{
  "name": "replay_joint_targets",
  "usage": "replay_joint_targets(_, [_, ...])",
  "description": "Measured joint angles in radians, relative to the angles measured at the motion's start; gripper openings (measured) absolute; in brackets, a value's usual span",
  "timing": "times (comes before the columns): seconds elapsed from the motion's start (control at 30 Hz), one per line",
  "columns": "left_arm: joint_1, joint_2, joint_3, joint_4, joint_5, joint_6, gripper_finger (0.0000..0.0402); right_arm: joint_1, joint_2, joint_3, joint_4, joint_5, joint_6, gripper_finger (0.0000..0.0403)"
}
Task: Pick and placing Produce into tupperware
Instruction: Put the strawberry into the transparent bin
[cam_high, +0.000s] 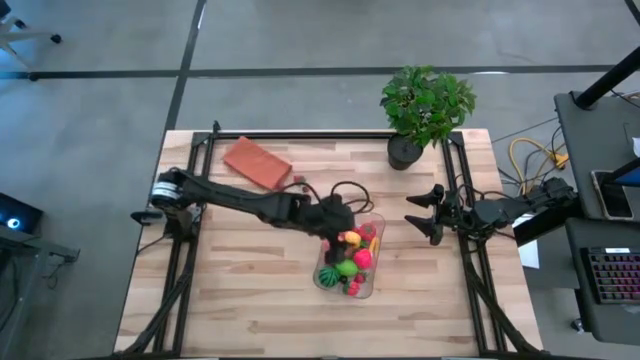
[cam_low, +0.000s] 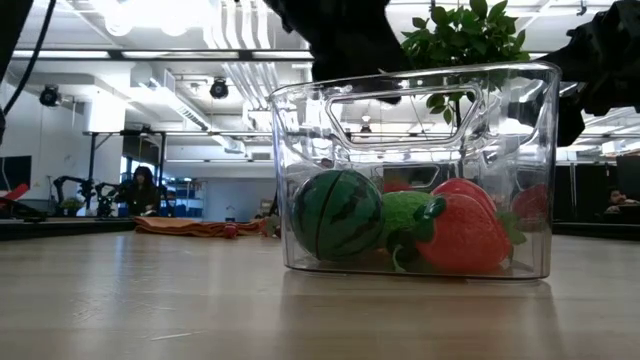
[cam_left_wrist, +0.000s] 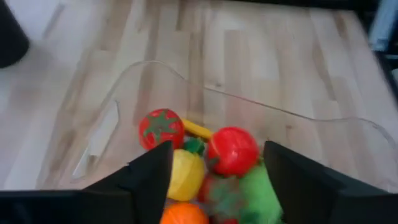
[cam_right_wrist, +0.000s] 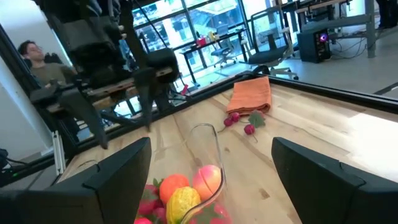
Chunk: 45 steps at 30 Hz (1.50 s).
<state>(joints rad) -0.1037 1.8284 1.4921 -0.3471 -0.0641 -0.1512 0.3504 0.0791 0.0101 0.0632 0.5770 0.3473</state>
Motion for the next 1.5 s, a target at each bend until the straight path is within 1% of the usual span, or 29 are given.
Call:
replay_joint_targets(0.03, [-0.001, 0.007, 0.000, 0.006, -0.022, 0.000, 0.0245, 0.000, 0.001, 0.000, 0.000, 0.000, 0.000, 0.0325])
replay_joint_targets(0.1, [0.002, 0.008, 0.003, -0.035, -0.081, 0.004, 0.0269, 0.000, 0.001, 0.000, 0.000, 0.000, 0.000, 0.0325])
replay_joint_targets(0.17, [0.019, -0.013, 0.014, -0.127, -0.141, 0.011, 0.0285, 0.000, 0.002, 0.000, 0.000, 0.000, 0.000, 0.0325])
replay_joint_targets(0.23, [0.059, -0.049, 0.035, -0.260, -0.181, 0.006, 0.0292, 0.000, 0.002, 0.000, 0.000, 0.000, 0.000, 0.0325])
replay_joint_targets(0.3, [0.136, -0.084, 0.057, -0.413, -0.187, -0.042, 0.0294, 0.000, 0.002, 0.000, 0.000, 0.000, 0.000, 0.0325])
replay_joint_targets(0.37, [0.244, -0.102, 0.059, -0.555, -0.178, -0.157, 0.0294, 0.000, 0.002, 0.000, 0.000, 0.000, 0.000, 0.0325])
replay_joint_targets(0.4, [0.302, -0.101, 0.054, -0.609, -0.150, -0.227, 0.0294, 0.000, 0.002, 0.000, 0.000, 0.000, 0.000, 0.0325])
replay_joint_targets(0.47, [0.424, -0.095, 0.035, -0.655, -0.059, -0.352, 0.0294, 0.000, 0.002, 0.000, 0.000, 0.000, 0.000, 0.0325])
replay_joint_targets(0.57, [0.555, -0.084, 0.005, -0.641, 0.083, -0.422, 0.0294, 0.000, 0.002, 0.000, 0.000, 0.000, 0.000, 0.0325])
replay_joint_targets(0.63, [0.587, -0.076, -0.024, -0.599, 0.127, -0.426, 0.0294, 0.000, 0.002, 0.000, 0.000, 0.000, 0.000, 0.0325])
replay_joint_targets(0.7, [0.590, -0.064, -0.047, -0.545, 0.133, -0.421, 0.0294, 0.000, 0.002, 0.000, 0.000, 0.000, 0.000, 0.0325])
replay_joint_targets(0.83, [0.588, -0.036, -0.073, -0.465, 0.107, -0.410, 0.0295, 0.000, 0.002, 0.000, 0.000, 0.000, 0.000, 0.0325])
replay_joint_targets(1.0, [0.590, 0.036, -0.092, -0.465, 0.096, -0.388, 0.0295, 0.000, 0.002, 0.000, 0.000, 0.000, 0.000, 0.0325])
replay_joint_targets(1.13, [0.590, 0.090, -0.086, -0.462, 0.114, -0.383, 0.0289, 0.000, 0.001, 0.000, 0.000, 0.000, 0.000, 0.0325])
replay_joint_targets(1.27, [0.591, 0.112, -0.087, -0.413, 0.112, -0.384, 0.0271, 0.000, 0.002, 0.000, 0.000, 0.000, 0.000, 0.0325])
replay_joint_targets(1.5, [0.594, 0.153, -0.085, -0.392, 0.085, -0.385, 0.0219, 0.000, 0.002, 0.000, 0.000, 0.000, 0.000, 0.0325])
